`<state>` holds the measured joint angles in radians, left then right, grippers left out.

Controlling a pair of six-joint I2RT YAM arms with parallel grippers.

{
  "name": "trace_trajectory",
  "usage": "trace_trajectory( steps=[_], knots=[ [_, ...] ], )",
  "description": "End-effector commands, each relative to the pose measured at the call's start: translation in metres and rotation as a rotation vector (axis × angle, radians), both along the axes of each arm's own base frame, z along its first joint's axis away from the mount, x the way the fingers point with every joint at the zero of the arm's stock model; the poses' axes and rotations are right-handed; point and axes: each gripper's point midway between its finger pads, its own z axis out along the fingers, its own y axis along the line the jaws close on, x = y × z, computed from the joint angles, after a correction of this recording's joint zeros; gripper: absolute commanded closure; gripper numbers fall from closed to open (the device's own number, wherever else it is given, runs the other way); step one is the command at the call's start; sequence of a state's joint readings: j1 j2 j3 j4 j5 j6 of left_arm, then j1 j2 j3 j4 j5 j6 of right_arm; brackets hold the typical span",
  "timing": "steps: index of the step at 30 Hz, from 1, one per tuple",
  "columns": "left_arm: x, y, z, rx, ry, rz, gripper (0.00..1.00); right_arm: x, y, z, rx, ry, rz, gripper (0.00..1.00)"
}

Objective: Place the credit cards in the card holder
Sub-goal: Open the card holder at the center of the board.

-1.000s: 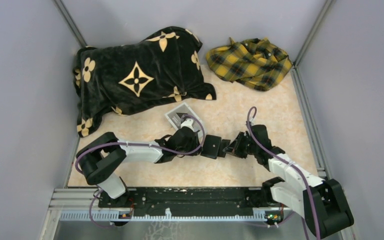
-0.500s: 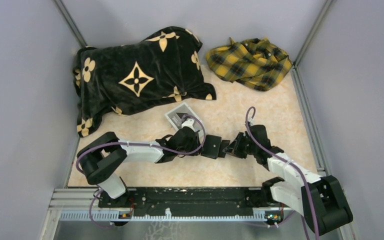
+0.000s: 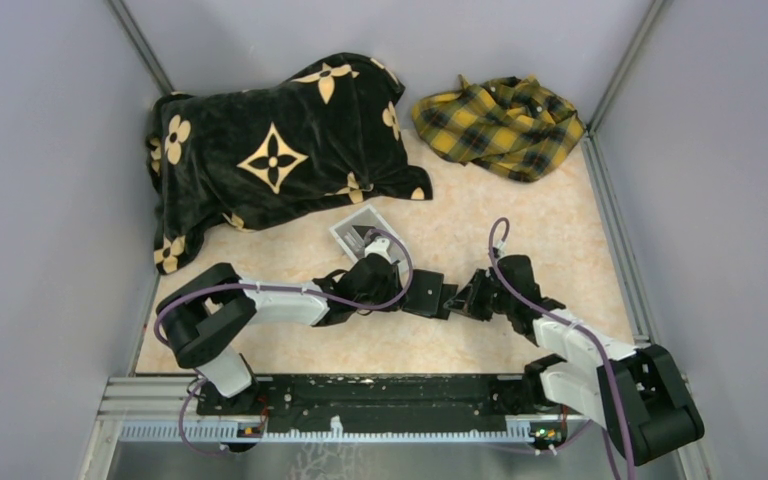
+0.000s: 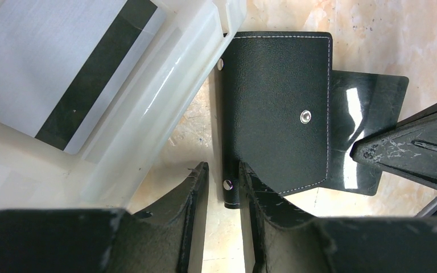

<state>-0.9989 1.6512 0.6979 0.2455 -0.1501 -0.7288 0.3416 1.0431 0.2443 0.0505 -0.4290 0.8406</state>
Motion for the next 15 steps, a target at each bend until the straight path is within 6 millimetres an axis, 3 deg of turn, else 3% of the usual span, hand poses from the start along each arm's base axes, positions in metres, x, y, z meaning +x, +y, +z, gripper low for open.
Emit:
trace_trajectory(
  steps=[1, 15],
  knots=[
    [-0.024, 0.025, -0.041, 0.146, 0.097, -0.016, 0.67, 0.01, 0.004, 0.012, 0.037, -0.062, 0.001, 1.0],
    [-0.024, 0.027, -0.043, 0.153, 0.098, -0.012, 0.67, 0.012, 0.001, 0.027, 0.02, -0.091, -0.002, 1.0]
  ],
)
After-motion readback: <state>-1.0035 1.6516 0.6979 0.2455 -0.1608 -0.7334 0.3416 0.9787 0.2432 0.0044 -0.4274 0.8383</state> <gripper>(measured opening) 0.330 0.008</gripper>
